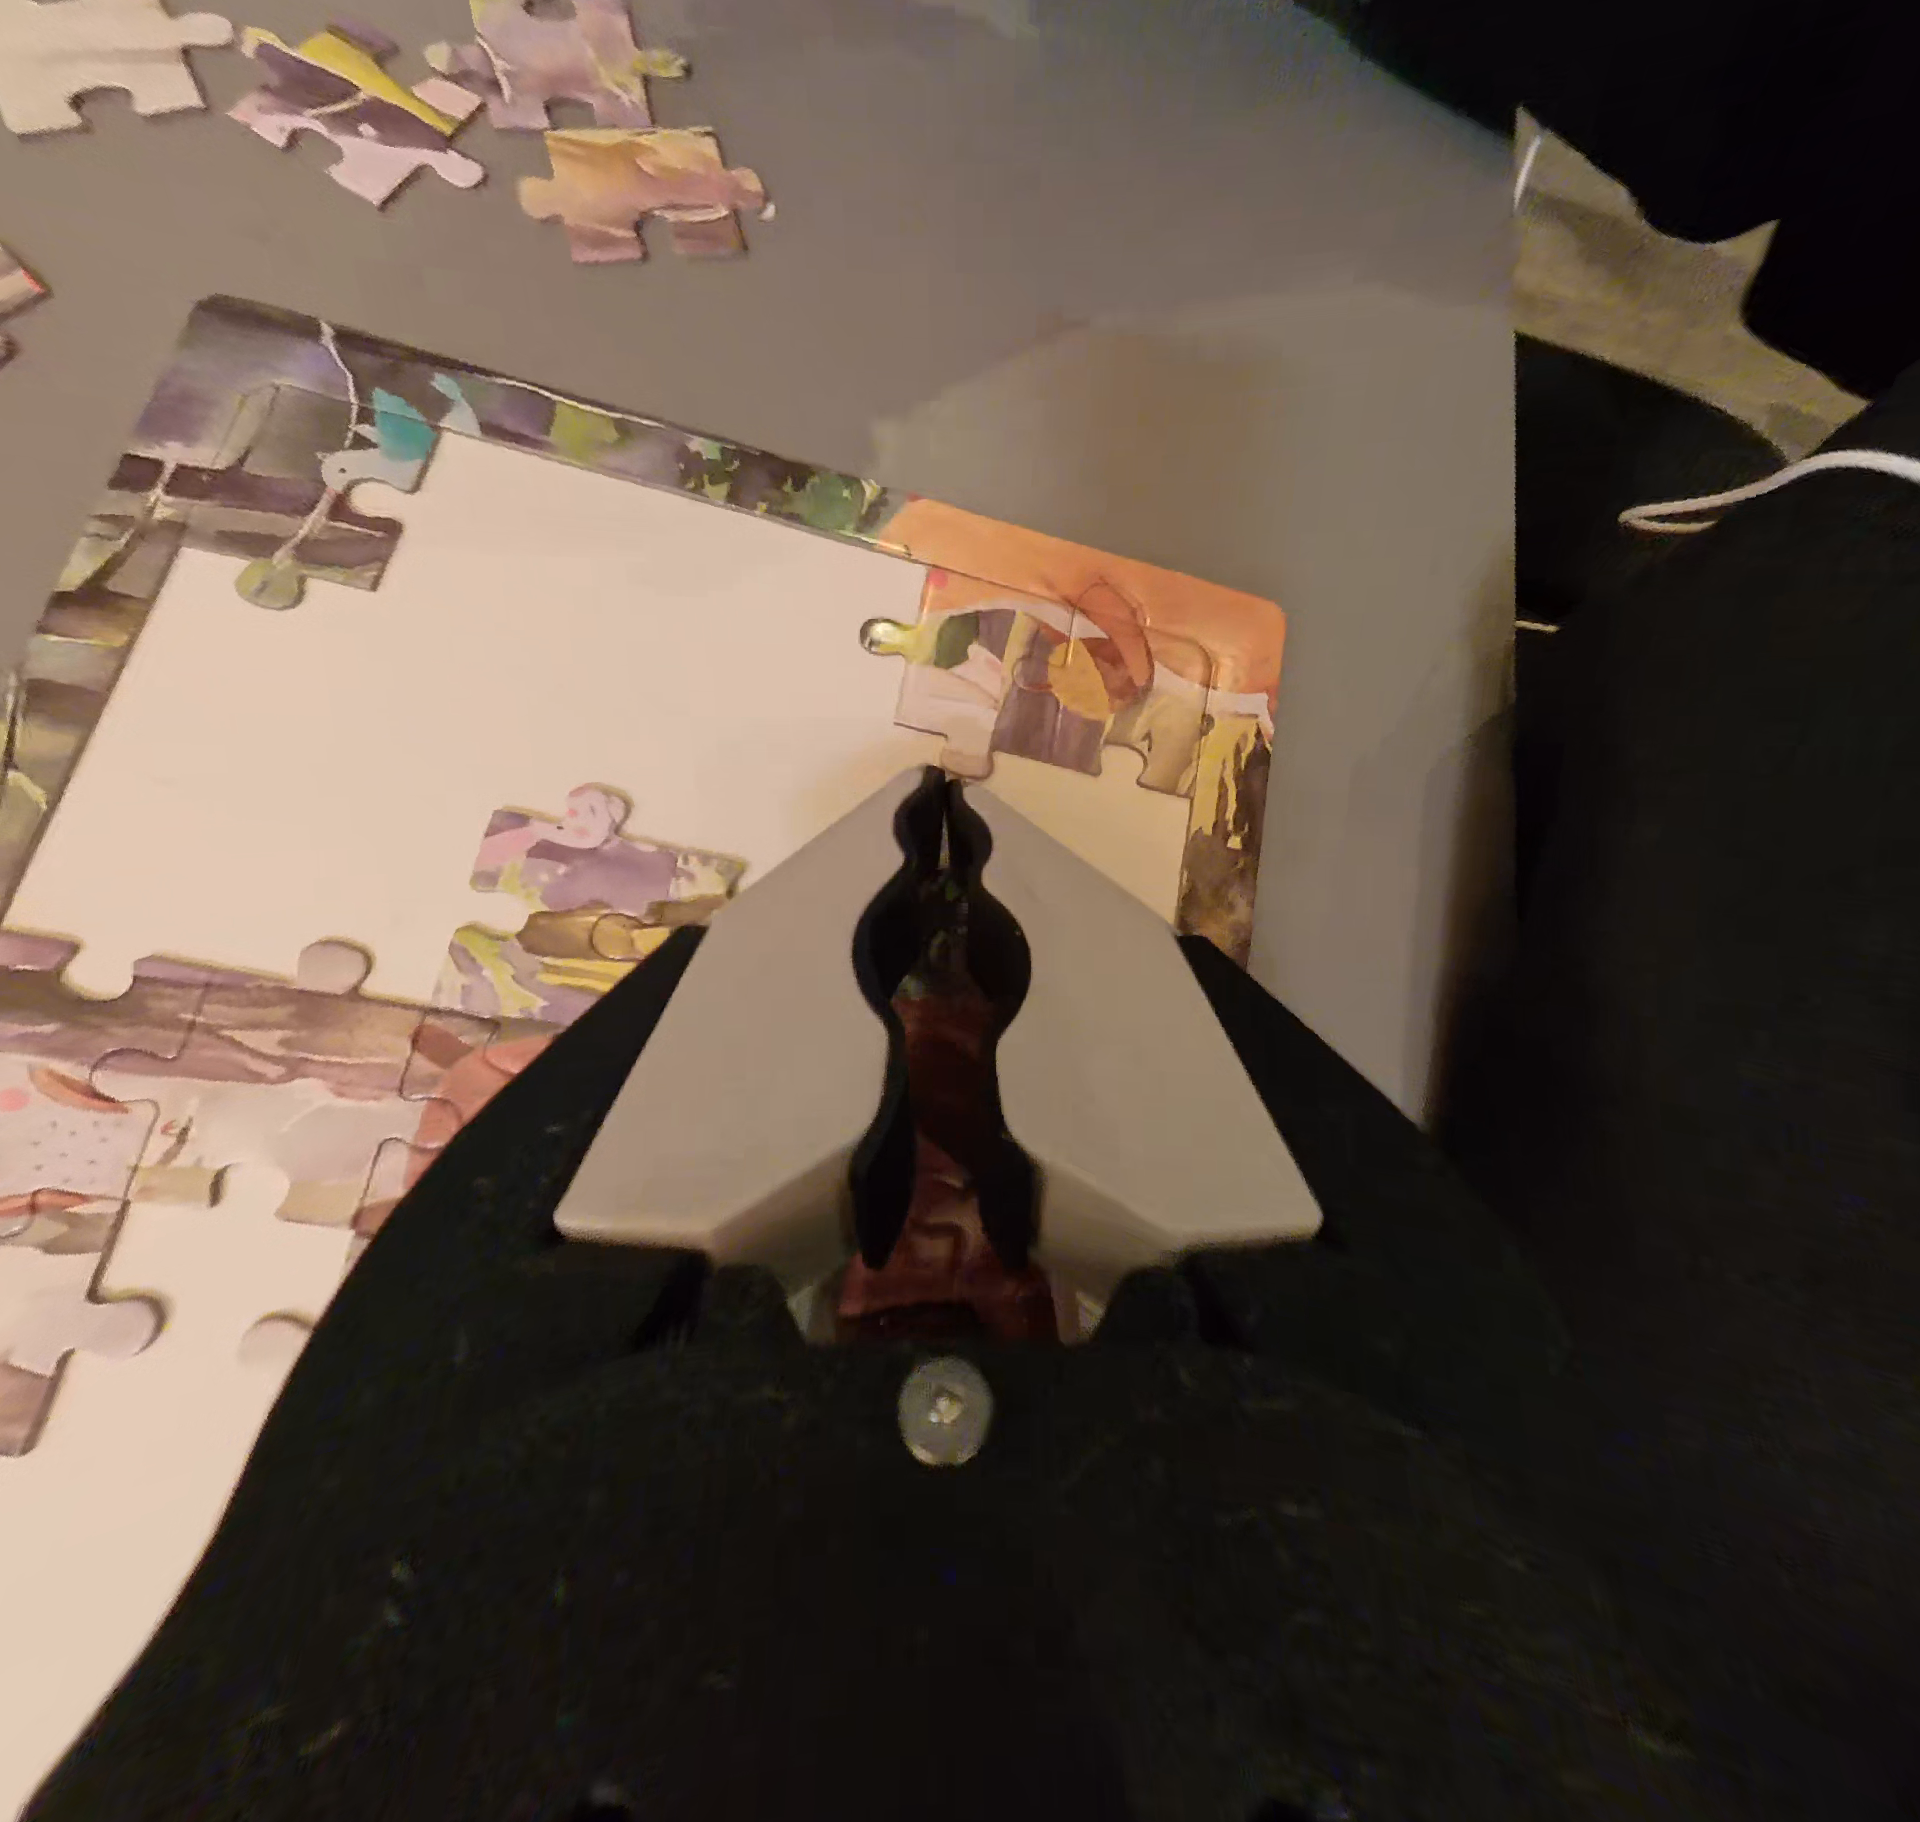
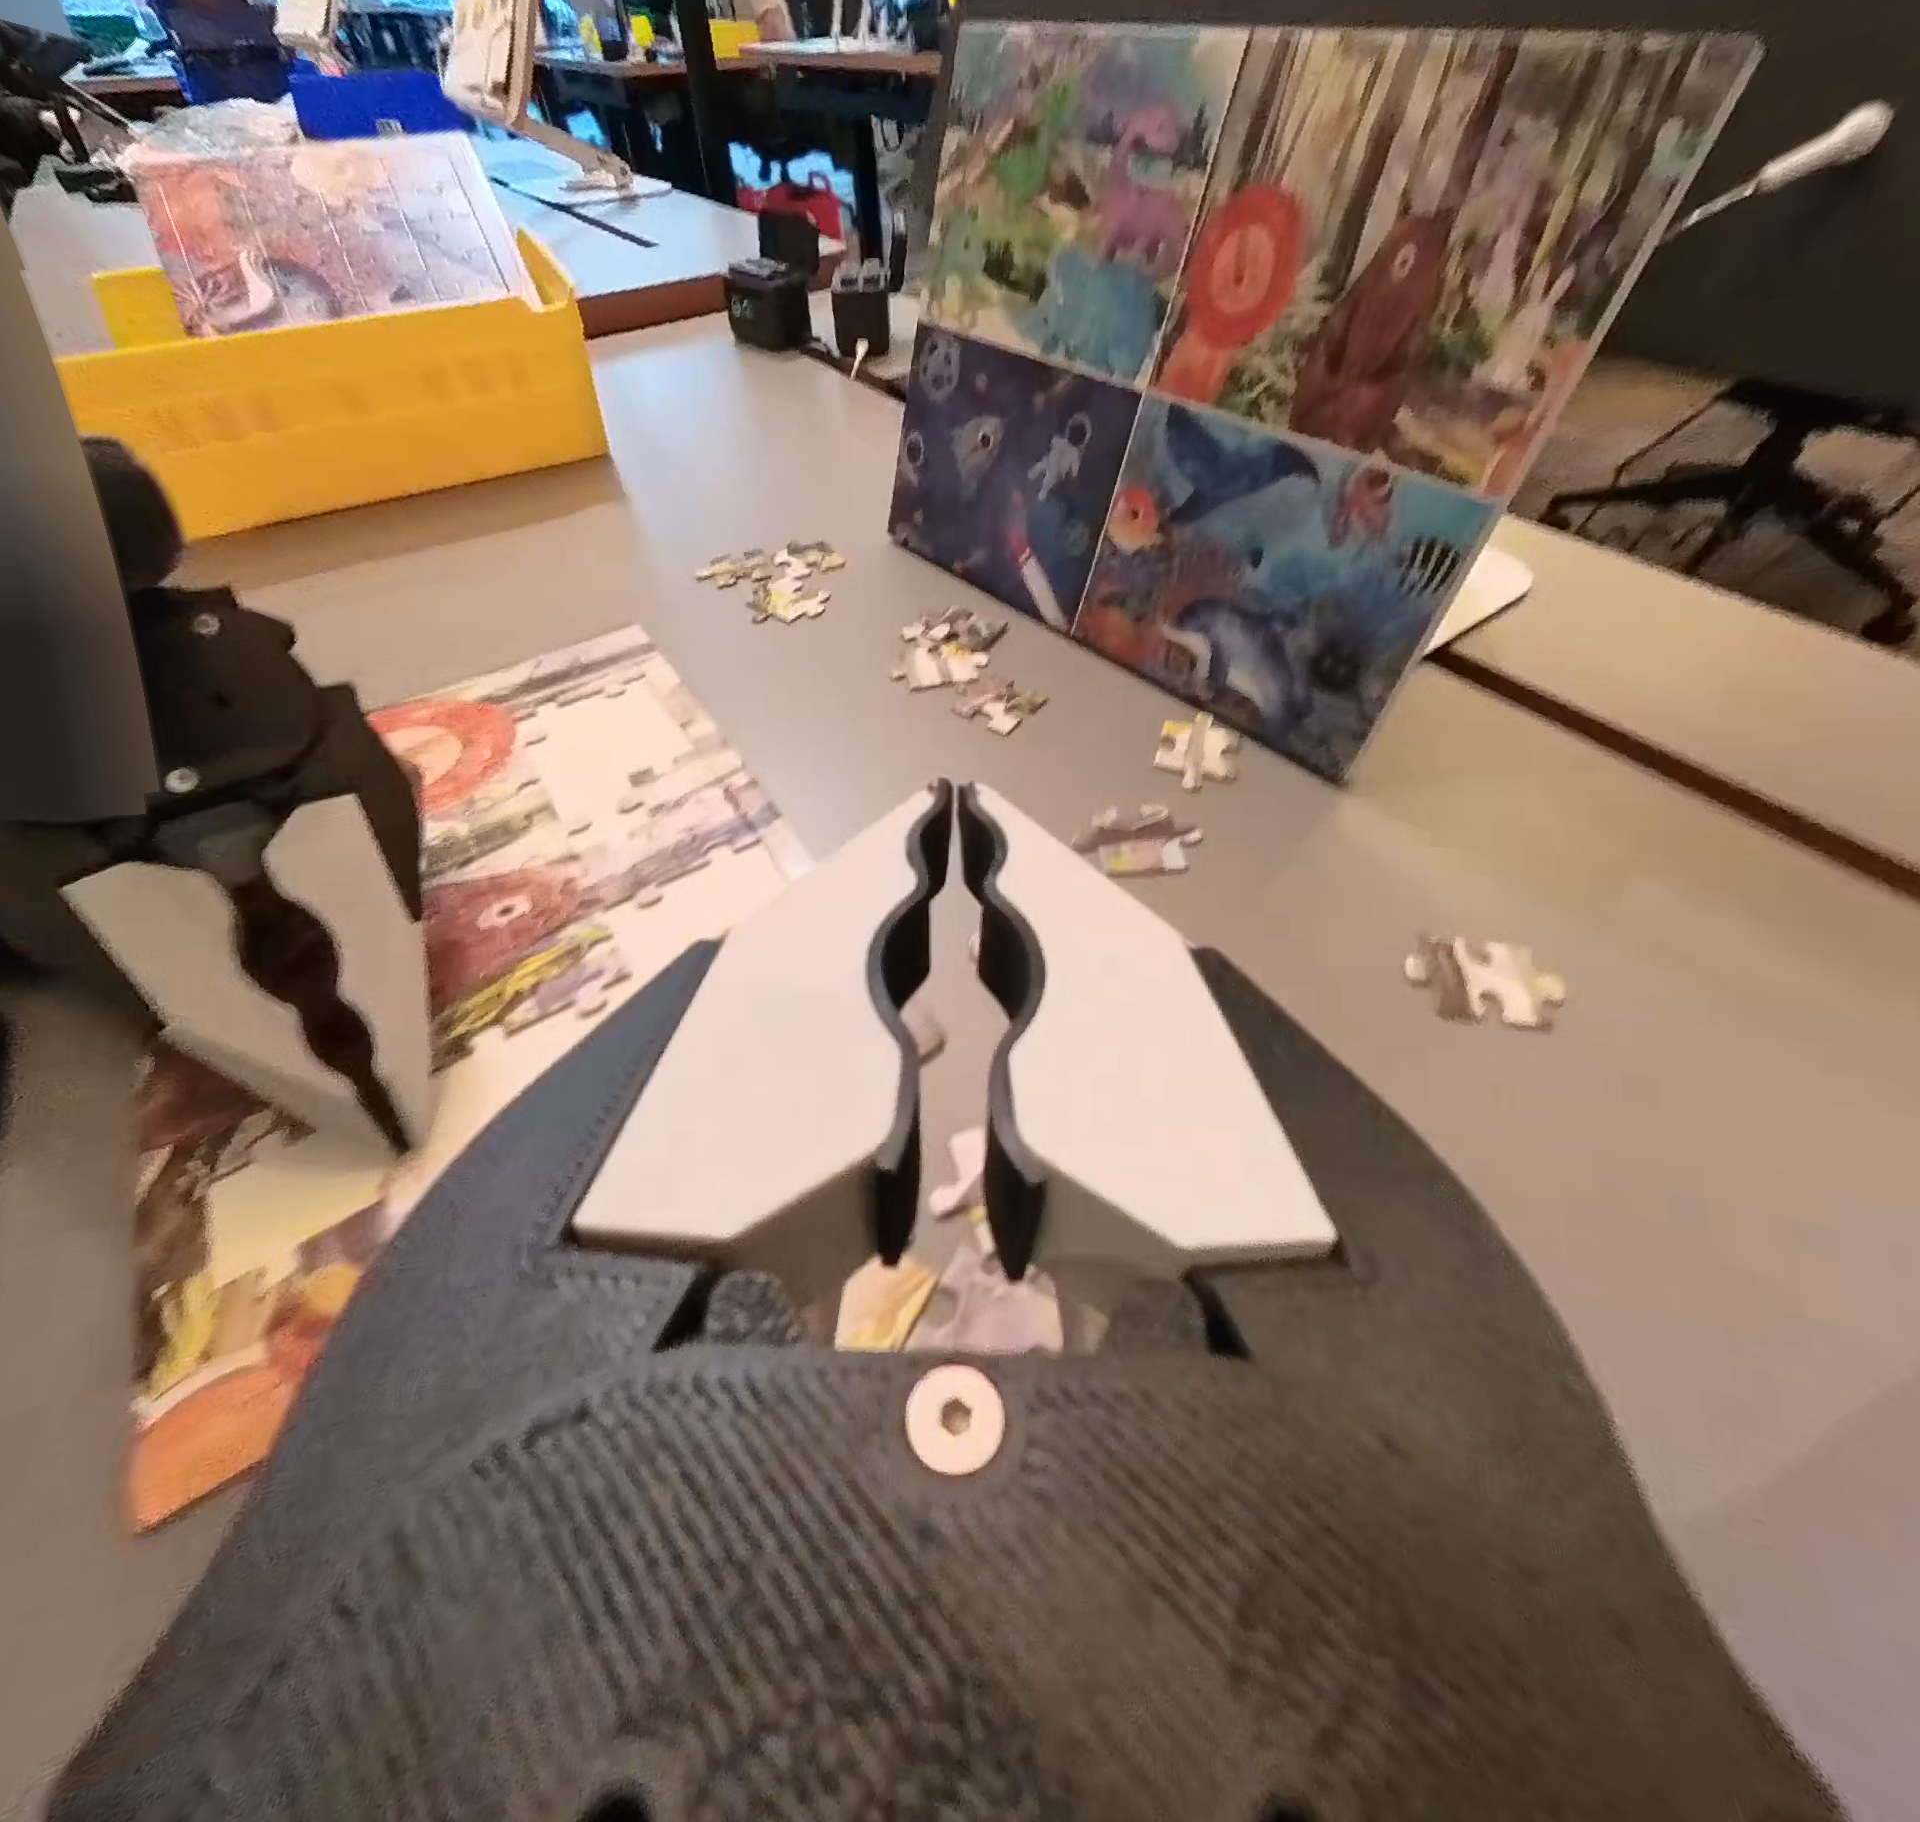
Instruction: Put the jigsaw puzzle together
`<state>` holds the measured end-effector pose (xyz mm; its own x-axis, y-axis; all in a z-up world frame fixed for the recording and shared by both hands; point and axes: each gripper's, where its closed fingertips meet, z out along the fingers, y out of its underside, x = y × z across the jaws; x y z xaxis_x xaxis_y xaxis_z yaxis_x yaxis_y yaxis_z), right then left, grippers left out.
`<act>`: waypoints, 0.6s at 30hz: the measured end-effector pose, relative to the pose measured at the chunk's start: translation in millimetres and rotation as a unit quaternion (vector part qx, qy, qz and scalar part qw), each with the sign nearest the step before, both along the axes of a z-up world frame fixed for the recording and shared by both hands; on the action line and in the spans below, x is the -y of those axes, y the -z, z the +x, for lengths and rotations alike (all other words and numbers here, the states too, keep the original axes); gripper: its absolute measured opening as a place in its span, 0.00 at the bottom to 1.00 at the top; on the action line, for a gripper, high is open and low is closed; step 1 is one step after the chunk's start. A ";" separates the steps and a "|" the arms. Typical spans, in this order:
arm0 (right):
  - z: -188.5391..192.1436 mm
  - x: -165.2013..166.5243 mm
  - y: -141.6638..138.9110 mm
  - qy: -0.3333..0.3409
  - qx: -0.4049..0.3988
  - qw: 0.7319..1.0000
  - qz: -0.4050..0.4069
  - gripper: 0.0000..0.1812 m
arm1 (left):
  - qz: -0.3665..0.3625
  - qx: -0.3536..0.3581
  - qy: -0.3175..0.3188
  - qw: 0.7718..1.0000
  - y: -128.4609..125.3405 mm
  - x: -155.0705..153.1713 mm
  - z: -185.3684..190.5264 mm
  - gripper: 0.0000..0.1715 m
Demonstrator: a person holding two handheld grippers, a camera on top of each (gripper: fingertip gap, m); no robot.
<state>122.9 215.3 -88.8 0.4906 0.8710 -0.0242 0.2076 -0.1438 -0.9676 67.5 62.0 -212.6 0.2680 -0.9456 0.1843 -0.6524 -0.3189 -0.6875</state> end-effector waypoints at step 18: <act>22.2 -22.9 15.7 0.033 -0.028 0.999 0.015 0.00 | -0.002 0.054 -0.021 0.998 -19.8 -11.4 1.5 0.02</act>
<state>145.1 238.2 -104.5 0.5458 0.8375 -0.0277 0.1435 -0.1260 -0.9816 69.0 73.3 -192.8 0.2868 -0.9330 0.2172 -0.5609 -0.3473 -0.7515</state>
